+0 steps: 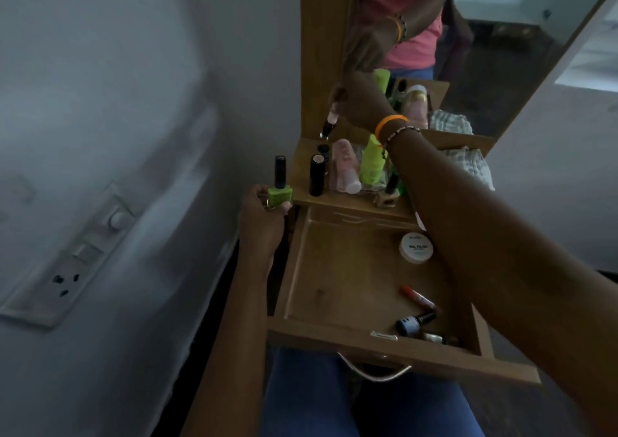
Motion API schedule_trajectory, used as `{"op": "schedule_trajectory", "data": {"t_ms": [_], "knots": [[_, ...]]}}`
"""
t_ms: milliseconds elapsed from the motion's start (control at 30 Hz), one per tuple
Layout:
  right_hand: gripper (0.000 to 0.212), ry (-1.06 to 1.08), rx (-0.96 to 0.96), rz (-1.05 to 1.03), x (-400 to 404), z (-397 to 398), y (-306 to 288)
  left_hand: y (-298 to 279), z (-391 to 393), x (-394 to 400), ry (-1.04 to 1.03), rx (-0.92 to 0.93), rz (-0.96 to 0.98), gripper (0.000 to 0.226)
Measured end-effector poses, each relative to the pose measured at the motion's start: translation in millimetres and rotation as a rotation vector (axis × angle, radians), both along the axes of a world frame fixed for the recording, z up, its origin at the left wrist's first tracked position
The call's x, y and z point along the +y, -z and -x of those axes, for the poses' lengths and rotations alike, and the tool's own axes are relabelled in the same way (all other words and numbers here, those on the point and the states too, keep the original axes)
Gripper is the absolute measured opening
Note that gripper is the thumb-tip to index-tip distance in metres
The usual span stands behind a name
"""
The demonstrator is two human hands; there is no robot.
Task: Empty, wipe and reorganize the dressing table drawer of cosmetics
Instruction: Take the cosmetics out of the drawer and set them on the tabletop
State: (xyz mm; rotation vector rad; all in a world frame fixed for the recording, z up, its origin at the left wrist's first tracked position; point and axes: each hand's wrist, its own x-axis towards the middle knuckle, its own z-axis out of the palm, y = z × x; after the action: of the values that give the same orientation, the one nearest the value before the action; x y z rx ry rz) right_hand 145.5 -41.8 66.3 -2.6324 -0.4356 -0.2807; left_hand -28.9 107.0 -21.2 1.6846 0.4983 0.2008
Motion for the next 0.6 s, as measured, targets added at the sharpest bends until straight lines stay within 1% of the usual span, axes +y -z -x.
{"op": "schedule_trajectory", "data": {"t_ms": [167, 267, 367, 400, 467, 600], "knots": [[0.017, -0.063, 0.119, 0.264, 6, -23, 24, 5, -13, 11, -0.055, -0.01, -0.01, 0.033], [0.017, -0.105, 0.128, 0.308, 5, -26, 30, 7, -22, 9, -0.017, -0.021, -0.07, 0.041], [0.018, -0.135, 0.089, 0.32, 4, -16, 20, 5, -31, 2, 0.038, -0.046, -0.158, 0.038], [0.02, -0.143, 0.053, 0.305, 3, -10, 13, 3, -34, -2, 0.044, -0.038, -0.176, 0.037], [0.024, -0.171, -0.014, 0.2, 0, 7, -5, -1, -41, -8, 0.037, -0.021, -0.204, 0.035], [0.02, -0.179, -0.116, -0.012, -9, 60, -33, 1, -54, -19, 0.025, -0.008, -0.322, 0.029]]}}
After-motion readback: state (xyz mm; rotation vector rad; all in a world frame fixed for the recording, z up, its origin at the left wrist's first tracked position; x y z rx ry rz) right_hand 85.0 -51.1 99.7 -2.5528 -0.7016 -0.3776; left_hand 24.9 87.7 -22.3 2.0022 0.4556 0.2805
